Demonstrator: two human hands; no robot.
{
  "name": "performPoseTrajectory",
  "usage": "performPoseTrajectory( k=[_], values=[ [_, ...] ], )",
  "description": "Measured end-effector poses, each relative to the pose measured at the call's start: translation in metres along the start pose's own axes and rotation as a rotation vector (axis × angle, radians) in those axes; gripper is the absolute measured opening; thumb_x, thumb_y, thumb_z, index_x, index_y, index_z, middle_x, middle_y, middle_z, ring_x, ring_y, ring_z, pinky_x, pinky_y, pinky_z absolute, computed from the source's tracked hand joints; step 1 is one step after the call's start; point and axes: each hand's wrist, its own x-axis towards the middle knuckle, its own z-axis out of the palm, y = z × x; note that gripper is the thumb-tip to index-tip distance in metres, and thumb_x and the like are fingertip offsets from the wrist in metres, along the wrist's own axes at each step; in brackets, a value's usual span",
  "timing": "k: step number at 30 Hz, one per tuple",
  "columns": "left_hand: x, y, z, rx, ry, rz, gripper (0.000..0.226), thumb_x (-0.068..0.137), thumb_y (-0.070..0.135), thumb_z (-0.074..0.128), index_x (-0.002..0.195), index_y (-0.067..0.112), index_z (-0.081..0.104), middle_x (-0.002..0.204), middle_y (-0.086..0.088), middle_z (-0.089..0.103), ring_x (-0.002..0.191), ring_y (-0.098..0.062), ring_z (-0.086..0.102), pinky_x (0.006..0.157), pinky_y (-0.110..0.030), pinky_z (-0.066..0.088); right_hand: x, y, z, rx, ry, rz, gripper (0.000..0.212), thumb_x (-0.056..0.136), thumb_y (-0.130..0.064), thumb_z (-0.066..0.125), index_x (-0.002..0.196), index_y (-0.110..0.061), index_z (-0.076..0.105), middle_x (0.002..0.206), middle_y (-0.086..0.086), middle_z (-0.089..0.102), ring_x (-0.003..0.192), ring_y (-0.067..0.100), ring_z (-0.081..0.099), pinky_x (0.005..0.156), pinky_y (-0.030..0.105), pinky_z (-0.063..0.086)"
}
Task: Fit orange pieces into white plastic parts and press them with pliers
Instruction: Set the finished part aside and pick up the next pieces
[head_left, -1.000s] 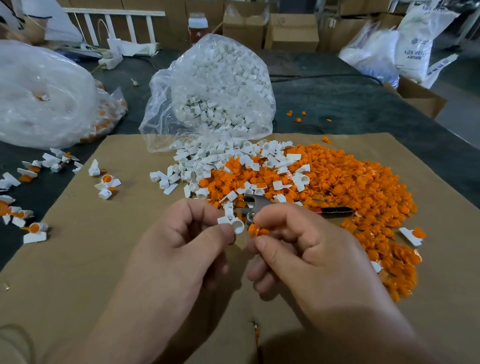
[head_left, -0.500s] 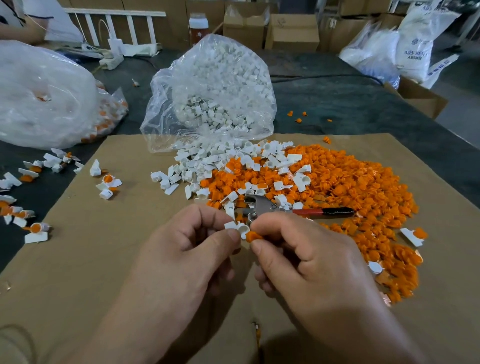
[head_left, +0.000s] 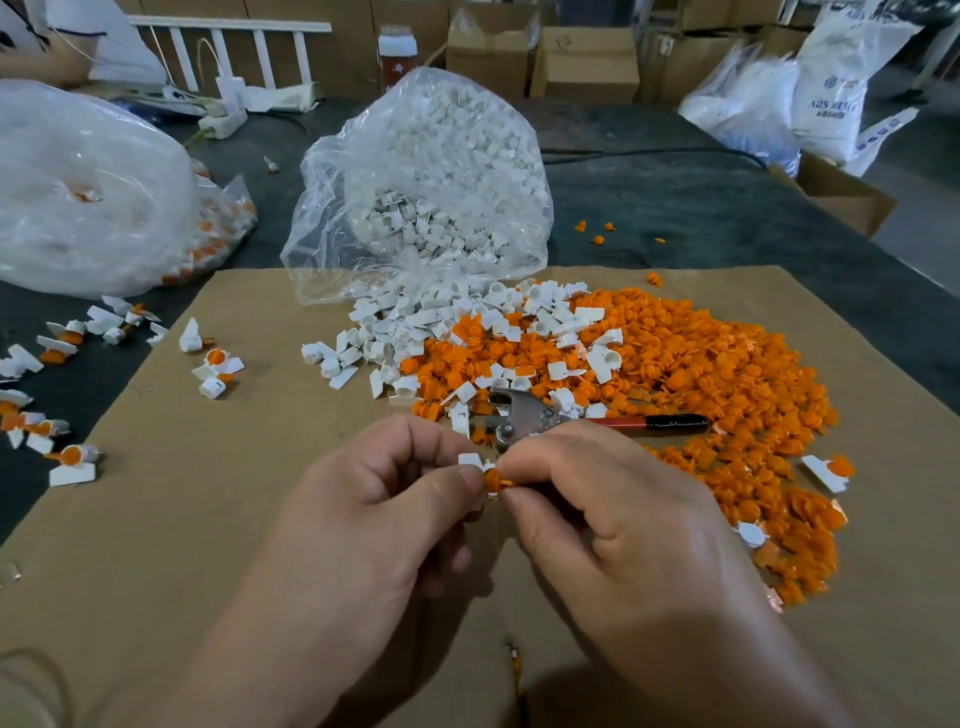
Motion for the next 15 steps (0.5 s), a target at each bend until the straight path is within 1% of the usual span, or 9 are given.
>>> performPoseTrajectory(
  k=[1,3,5,8,10,11,12,13,15],
  values=[
    [-0.0012,-0.0009,0.0001,0.038,0.012,0.028,0.008,0.077,0.026,0.067,0.08,0.03,0.073,0.06,-0.001,0.064,0.048,-0.011,0.057,0.043,-0.022,0.044,-0.0003,-0.0002,0.0002,-0.002,0.01,0.0,0.011,0.093,-0.028,0.056,0.102,-0.03,0.062,0.092,-0.019,0.056,0.083,0.0,0.056,0.065,0.02,0.046],
    [-0.0048,-0.0023,0.0005,0.145,0.033,0.097,0.01,0.076,0.04,0.067,0.085,0.038,0.07,0.06,0.004,0.064,0.049,-0.007,0.057,0.045,-0.018,0.043,-0.0008,-0.0007,0.001,0.002,0.014,0.006,0.01,0.093,-0.029,0.055,0.099,-0.03,0.063,0.089,-0.018,0.055,0.08,0.0,0.056,0.063,0.02,0.046],
    [-0.0086,-0.0036,0.0012,0.251,0.028,0.162,0.015,0.084,0.057,0.065,0.092,0.044,0.067,0.062,0.009,0.066,0.051,-0.003,0.058,0.049,-0.018,0.046,-0.0005,-0.0011,0.0016,-0.01,0.001,0.009,0.011,0.093,-0.032,0.051,0.097,-0.032,0.061,0.088,-0.018,0.054,0.079,0.0,0.056,0.062,0.021,0.046],
    [-0.0065,-0.0058,0.0009,0.302,0.016,0.173,0.008,0.088,0.052,0.062,0.092,0.046,0.066,0.064,0.012,0.067,0.054,-0.003,0.059,0.05,-0.021,0.047,-0.0001,-0.0007,0.0014,-0.033,-0.02,-0.002,0.012,0.093,-0.033,0.049,0.096,-0.032,0.06,0.086,-0.018,0.053,0.078,0.001,0.055,0.061,0.023,0.046],
    [-0.0025,-0.0072,0.0,0.179,0.004,0.096,0.001,0.085,0.04,0.07,0.086,0.04,0.071,0.062,0.007,0.067,0.051,-0.007,0.059,0.05,-0.027,0.046,0.0002,-0.0006,0.0008,-0.018,-0.024,-0.005,0.01,0.094,-0.031,0.051,0.097,-0.031,0.06,0.087,-0.017,0.054,0.078,0.003,0.055,0.06,0.024,0.046],
    [-0.0012,-0.007,-0.0009,0.102,-0.007,0.06,0.005,0.082,0.031,0.072,0.083,0.036,0.072,0.061,0.005,0.066,0.05,-0.009,0.059,0.049,-0.027,0.045,0.0003,-0.0005,0.0007,-0.013,-0.021,-0.009,0.008,0.094,-0.03,0.053,0.098,-0.031,0.061,0.087,-0.017,0.054,0.078,0.003,0.055,0.06,0.024,0.046],
    [-0.0001,-0.0072,-0.0017,0.048,-0.032,0.038,0.007,0.078,0.027,0.075,0.081,0.033,0.073,0.061,0.003,0.065,0.05,-0.01,0.06,0.048,-0.026,0.045,0.0002,-0.0005,0.0007,-0.01,-0.015,-0.014,0.008,0.094,-0.028,0.054,0.098,-0.03,0.061,0.088,-0.016,0.054,0.079,0.004,0.056,0.06,0.023,0.046],
    [0.0002,-0.007,-0.002,0.02,-0.061,0.032,0.01,0.074,0.028,0.08,0.081,0.032,0.074,0.061,0.002,0.065,0.05,-0.011,0.059,0.047,-0.024,0.045,0.0002,-0.0005,0.0005,-0.01,-0.007,-0.019,0.007,0.095,-0.027,0.055,0.098,-0.029,0.061,0.089,-0.016,0.055,0.079,0.004,0.056,0.06,0.023,0.046],
    [-0.0005,-0.0082,-0.0024,0.009,-0.112,0.048,0.027,0.062,0.037,0.09,0.083,0.032,0.073,0.063,0.003,0.063,0.054,-0.011,0.058,0.048,-0.023,0.047,0.0,-0.0005,0.0004,-0.017,0.002,-0.022,0.008,0.095,-0.027,0.054,0.098,-0.028,0.062,0.09,-0.016,0.054,0.079,0.002,0.055,0.061,0.022,0.046]
  ],
)
